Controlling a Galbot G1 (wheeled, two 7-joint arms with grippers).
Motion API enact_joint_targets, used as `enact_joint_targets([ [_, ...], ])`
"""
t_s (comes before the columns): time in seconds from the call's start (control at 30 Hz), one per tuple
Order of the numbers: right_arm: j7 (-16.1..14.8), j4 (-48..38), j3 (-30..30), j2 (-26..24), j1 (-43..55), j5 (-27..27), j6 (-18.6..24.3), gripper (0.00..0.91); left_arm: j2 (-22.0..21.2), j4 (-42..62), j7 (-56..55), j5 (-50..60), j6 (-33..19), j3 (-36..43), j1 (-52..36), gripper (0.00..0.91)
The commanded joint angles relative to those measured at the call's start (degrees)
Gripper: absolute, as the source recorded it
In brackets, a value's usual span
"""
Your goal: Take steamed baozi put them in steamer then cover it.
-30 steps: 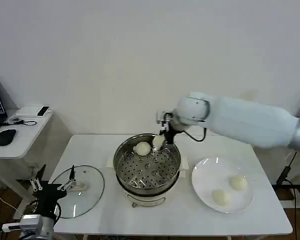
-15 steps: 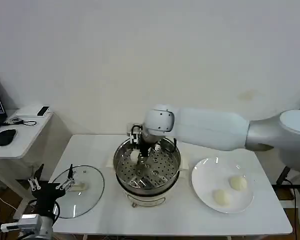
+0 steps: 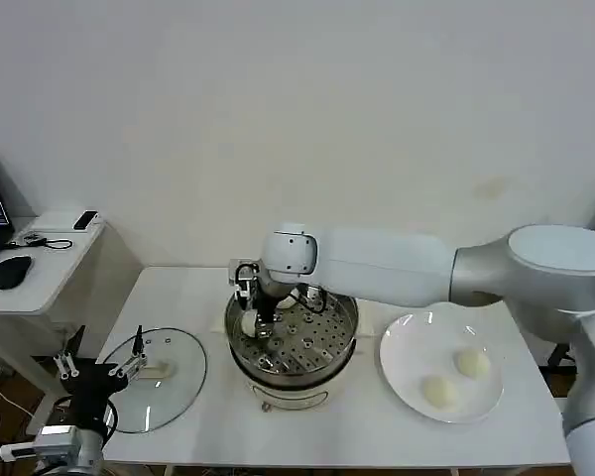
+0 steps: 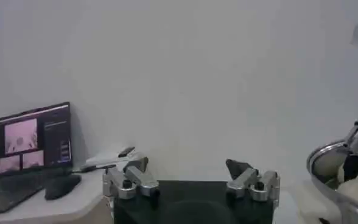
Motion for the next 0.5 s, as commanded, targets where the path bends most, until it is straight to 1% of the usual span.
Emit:
enact_joint_targets([
  [0.03, 0.38, 0.21, 0.44, -0.08, 0.15, -1.06, 0.77, 0.907, -0.08, -0.15, -0.01, 0.24, 0.05, 0.13, -0.04, 0.907],
  [0.1, 0.09, 1.09, 0.64, -1.19, 1.34, -1.07, 0.94, 0.907, -0.02, -0.39, 0.01, 0.27, 0.08, 0.22, 0.09, 0.907],
  [0.13, -0.82, 1.73, 0.74, -2.33, 2.37, -1.69, 1.38, 0.907, -0.01, -0.43, 0.03, 0.27, 0.09, 0.18, 0.1, 0.907],
  [0.2, -1.27, 3.34, 0.85, -3.75, 4.13, -2.63, 2.73, 0.907, 0.04, -0.41, -0.02, 0.25, 0.09, 0.11, 0.1, 0.907],
  [0.37, -3.0, 8.25, 1.06, -11.16, 8.16, -3.81, 4.45, 0.907, -0.1, -0.39, 0.04, 0.33, 0.13, 0.78, 0.13, 0.907],
  [0.47, -5.99, 11.57, 0.79, -16.77, 10.43, -4.6, 5.6, 0.907, -0.24, -0.8, 0.08, 0.89, 0.3, 1.69, -0.1, 0.907],
  [0.5, -6.27, 12.65, 0.55, -18.66, 11.27, -4.8, 5.6, 0.907, -0.24, -1.0, 0.11, 1.03, 0.35, 2.02, -0.12, 0.907],
])
